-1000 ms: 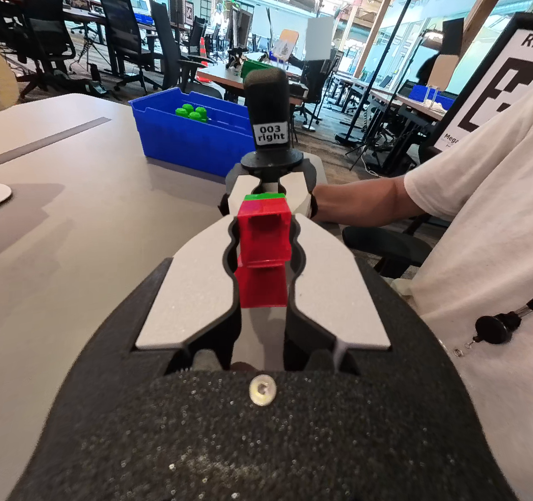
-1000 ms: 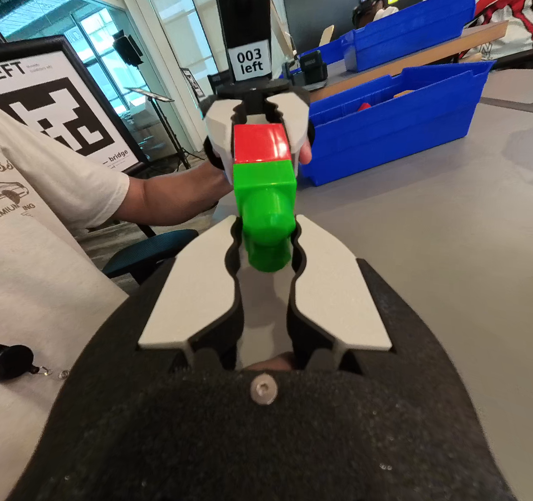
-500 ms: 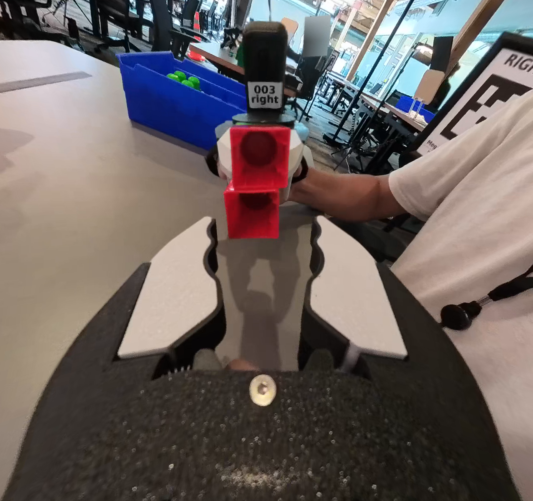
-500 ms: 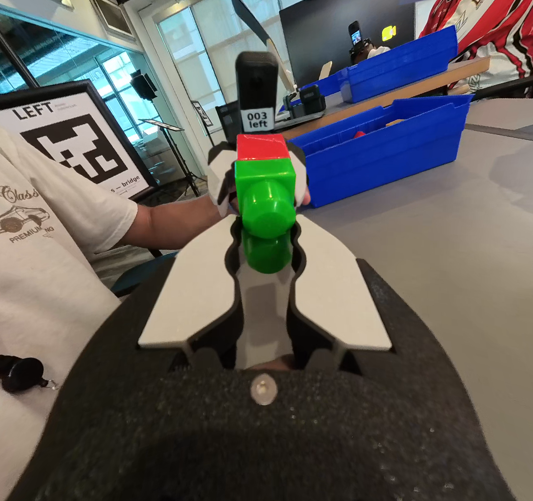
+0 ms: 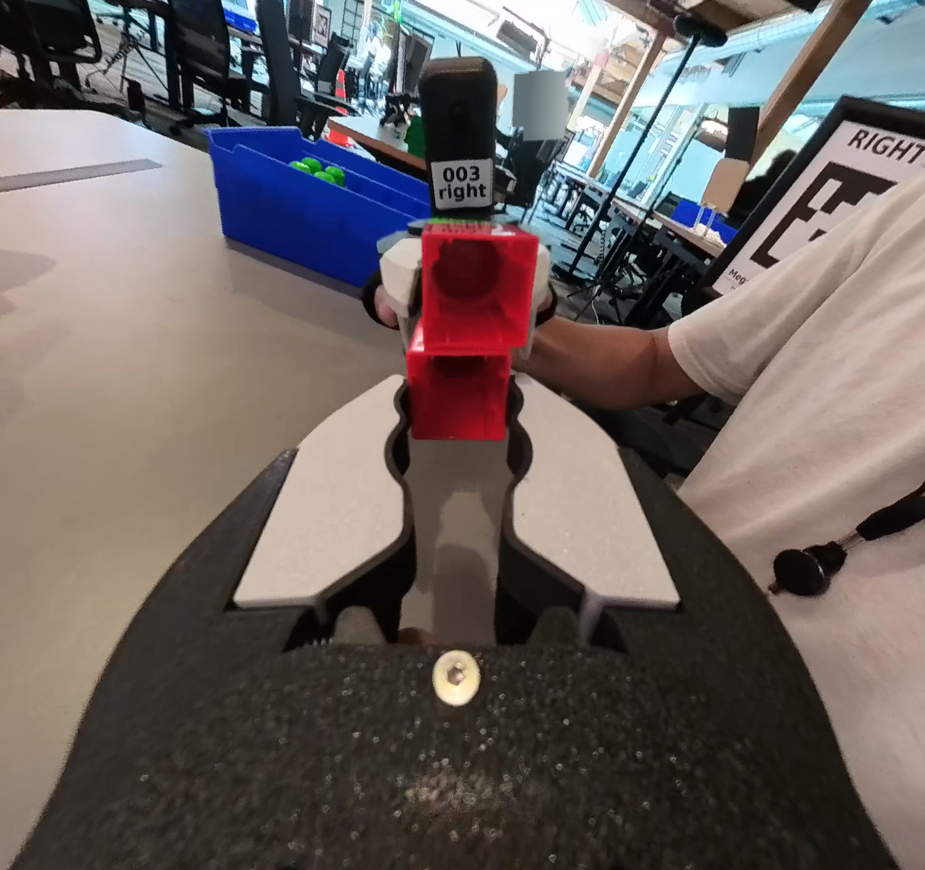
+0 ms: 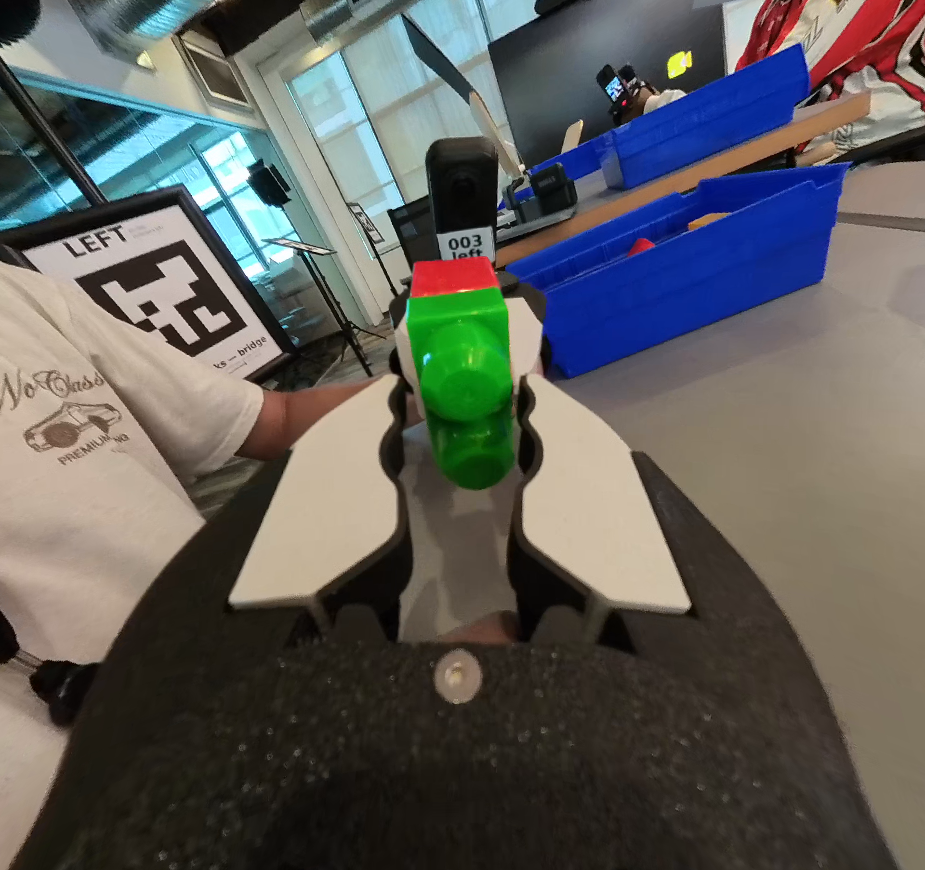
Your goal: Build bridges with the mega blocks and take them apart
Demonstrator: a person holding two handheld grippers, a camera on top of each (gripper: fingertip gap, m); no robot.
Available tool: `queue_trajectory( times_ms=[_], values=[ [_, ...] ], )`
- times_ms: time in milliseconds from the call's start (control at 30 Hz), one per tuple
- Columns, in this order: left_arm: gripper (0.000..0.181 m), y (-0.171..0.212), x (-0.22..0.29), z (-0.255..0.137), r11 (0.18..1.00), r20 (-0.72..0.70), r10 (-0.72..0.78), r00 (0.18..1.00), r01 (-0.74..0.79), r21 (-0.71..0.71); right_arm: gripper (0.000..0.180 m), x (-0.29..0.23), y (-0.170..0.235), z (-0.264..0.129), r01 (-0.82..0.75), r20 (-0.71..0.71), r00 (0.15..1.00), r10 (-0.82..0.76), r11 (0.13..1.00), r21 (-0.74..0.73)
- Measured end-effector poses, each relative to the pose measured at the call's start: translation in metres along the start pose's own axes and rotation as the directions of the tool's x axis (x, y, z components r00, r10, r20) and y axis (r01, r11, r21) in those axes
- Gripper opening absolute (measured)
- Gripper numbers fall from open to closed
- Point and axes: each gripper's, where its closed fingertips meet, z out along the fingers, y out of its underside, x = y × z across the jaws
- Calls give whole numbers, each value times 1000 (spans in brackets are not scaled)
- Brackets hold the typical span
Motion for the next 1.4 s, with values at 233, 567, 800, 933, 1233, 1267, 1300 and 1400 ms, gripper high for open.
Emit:
queue_trajectory(
  times_ms=[233,567,800,933,1233,1267,1300,1400],
  values=[
    [35,-6,0,-1,993,-26,-50,998,52,108,38,5,8,2,-18,-18,1000,19,1000,2],
    [35,24,-2,16,999,28,12,1000,-11,-32,33,6,11,-2,11,-39,999,-12,999,-39],
    [35,33,-2,22,999,30,8,1000,-7,-51,33,6,16,-4,23,-47,999,-28,995,-101],
    [34,34,-4,23,999,29,-3,1000,5,-50,33,9,19,-6,5,-43,999,-10,994,-106],
    [34,34,-2,24,999,13,-9,1000,10,-50,33,8,21,-6,0,-37,999,-4,996,-92],
    [34,33,-1,24,999,12,-11,1000,12,-47,33,8,22,-6,2,-37,999,-5,995,-102],
    [34,33,-2,23,999,13,-11,1000,11,-45,33,8,23,-5,6,-41,999,-10,994,-110],
    [34,27,-2,19,1000,10,-18,1000,19,-11,33,8,30,-3,-3,-40,999,-2,991,-131]
  ],
)
